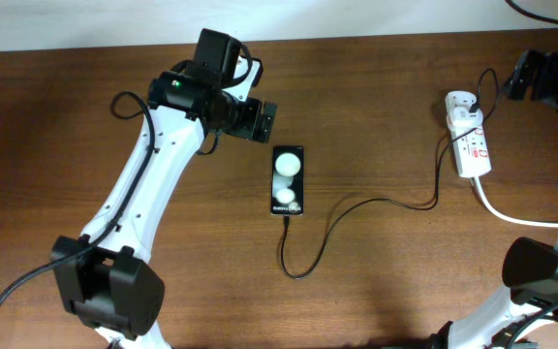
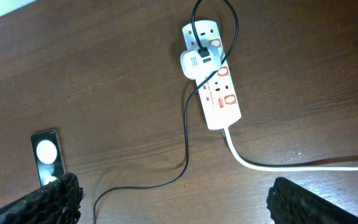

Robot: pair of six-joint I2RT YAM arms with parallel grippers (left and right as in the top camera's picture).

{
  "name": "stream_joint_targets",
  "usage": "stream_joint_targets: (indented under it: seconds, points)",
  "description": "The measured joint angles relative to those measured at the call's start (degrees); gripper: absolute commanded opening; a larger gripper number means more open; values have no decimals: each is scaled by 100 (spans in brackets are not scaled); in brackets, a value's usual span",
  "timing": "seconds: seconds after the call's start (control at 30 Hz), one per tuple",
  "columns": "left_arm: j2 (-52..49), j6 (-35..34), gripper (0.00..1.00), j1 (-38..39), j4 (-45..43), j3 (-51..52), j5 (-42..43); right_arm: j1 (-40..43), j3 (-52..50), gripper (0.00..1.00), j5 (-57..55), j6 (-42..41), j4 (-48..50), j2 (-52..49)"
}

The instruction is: Plug charger to phone and switch on socket

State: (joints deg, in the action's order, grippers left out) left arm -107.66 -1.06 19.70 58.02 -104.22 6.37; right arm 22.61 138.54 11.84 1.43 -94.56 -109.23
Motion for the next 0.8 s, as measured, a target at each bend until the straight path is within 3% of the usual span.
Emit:
stream_joint_targets:
  seconds: [0.13, 0.3, 0.57, 0.7, 0.8]
  points:
    - [804, 2, 99, 0, -610, 446, -400, 0, 0, 99, 0, 2, -7, 0]
    - [2677, 2, 99, -13, -2719, 2981, -737, 0, 0, 99, 0, 2, -13, 0]
    - [6002, 2, 99, -22, -5182, 6697, -1283, 0, 0, 99, -2, 2, -20, 0]
    - [7130, 4, 99, -278, -6284, 7912, -1285, 0, 0, 99, 0, 4, -13, 0]
    - [7987, 2, 99, -940, -7112, 8743, -931, 0, 0, 99, -2, 4, -22, -2]
